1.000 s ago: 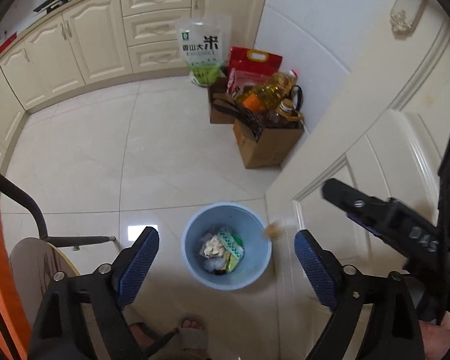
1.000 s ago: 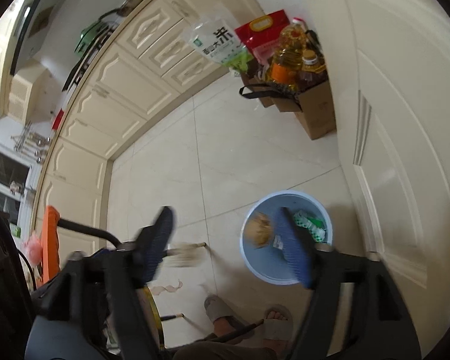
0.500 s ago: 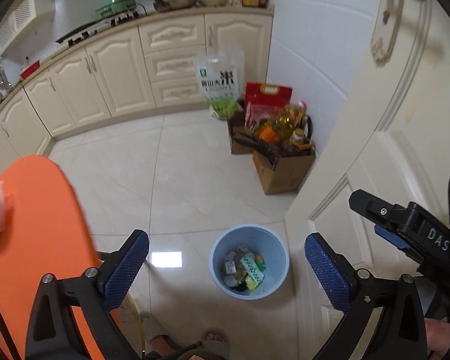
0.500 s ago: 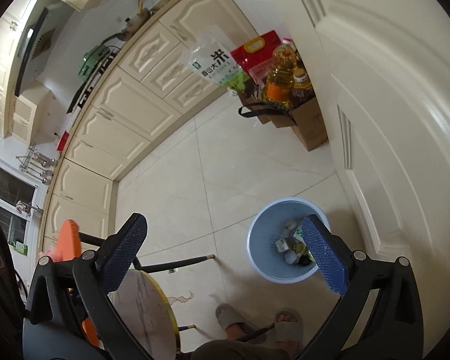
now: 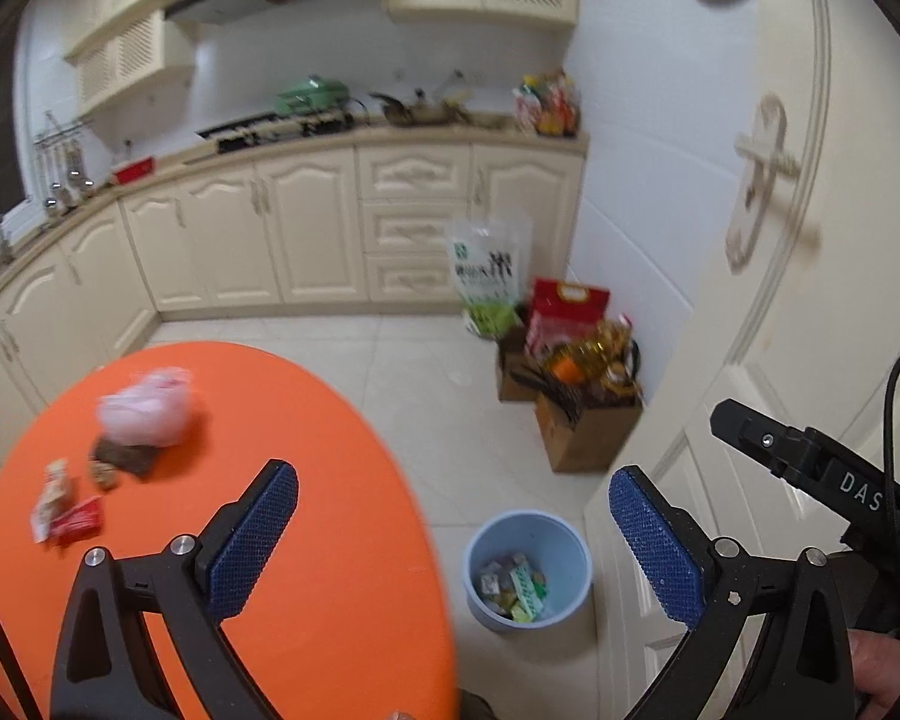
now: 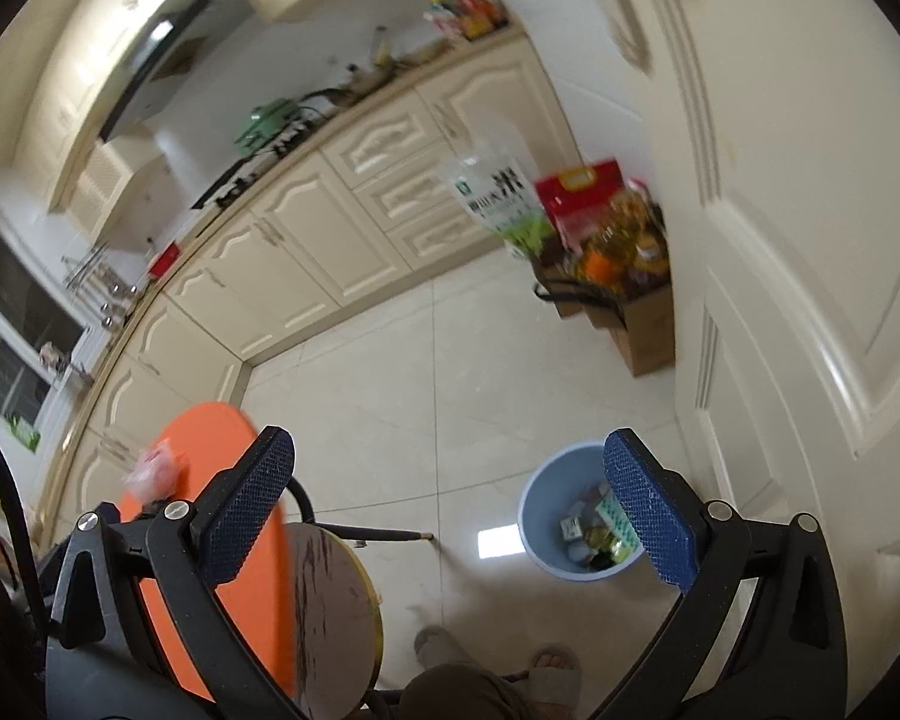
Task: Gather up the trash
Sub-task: 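Move both open tools back to the trash on the table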
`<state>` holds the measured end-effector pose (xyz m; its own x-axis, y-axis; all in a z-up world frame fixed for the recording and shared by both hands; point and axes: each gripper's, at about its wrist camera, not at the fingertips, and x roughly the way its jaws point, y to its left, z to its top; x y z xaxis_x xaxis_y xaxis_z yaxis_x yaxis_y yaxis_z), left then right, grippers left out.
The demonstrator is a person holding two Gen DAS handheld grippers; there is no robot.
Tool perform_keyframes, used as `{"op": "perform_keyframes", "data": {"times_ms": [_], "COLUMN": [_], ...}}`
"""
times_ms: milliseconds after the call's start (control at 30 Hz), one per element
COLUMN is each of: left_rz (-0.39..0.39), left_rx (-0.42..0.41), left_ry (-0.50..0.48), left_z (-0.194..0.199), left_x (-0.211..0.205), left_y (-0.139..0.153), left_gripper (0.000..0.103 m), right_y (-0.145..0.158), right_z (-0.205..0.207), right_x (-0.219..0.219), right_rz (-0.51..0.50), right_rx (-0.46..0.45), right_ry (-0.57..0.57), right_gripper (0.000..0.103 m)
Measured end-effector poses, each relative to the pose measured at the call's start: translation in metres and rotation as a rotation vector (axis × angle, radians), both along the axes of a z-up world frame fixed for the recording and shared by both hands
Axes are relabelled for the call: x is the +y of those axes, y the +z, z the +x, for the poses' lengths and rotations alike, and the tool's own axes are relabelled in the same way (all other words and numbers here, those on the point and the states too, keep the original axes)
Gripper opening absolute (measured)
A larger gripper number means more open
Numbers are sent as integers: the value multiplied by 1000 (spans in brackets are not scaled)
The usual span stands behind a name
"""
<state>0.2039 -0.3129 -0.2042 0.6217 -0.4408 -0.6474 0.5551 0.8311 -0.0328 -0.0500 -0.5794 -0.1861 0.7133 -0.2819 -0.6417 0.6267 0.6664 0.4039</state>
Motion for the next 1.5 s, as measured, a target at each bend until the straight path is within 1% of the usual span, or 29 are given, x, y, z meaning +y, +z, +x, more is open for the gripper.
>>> {"op": "perform_keyframes", "data": {"times_ms": [133,200,367,433,567,667,800,900,1000,1167,1200,1333,1367,1400,1500], "left_rz": [-54,-69,-123,-143,-171,-188,-216,-219,-221,-217,-215,-210,-205,-203,-189], "left_rx": [-43,-66,-107,-130,-161,-189,-219,-243,-241,-206,-200,-171,-161,-154,-116], "left_ry": [70,109,207,256,332,387,447,489,521,553,556,563,567,568,575], "left_z": [-26,-38,-72,-89,-119,-147,-179,-208,-228,-241,-241,-212,-211,-198,-177], "left_x": [63,90,160,191,233,261,282,294,302,308,310,310,309,316,317], "left_y": [17,23,33,36,36,34,30,22,9,-5,-6,0,-4,1,-4], "left_gripper": [102,102,102,102,102,102,102,102,102,102,102,102,102,102,102], "right_y": [33,50,86,97,113,118,125,125,123,117,115,105,103,99,86], "right_z": [12,19,36,43,55,62,70,72,74,85,88,100,104,108,127], "right_x": [49,77,148,174,226,257,301,327,350,373,375,374,374,372,367], "right_rz": [-100,-152,-281,-314,-379,-407,-456,-491,-518,-532,-531,-519,-513,-506,-483], "right_rx": [-3,-6,-31,-45,-69,-88,-103,-114,-117,-106,-103,-80,-73,-62,-28], "right_ry": [48,77,150,179,249,298,365,418,464,521,528,545,547,551,568], "right_gripper": [103,103,103,103,103,103,103,103,103,103,103,103,103,103,103]}}
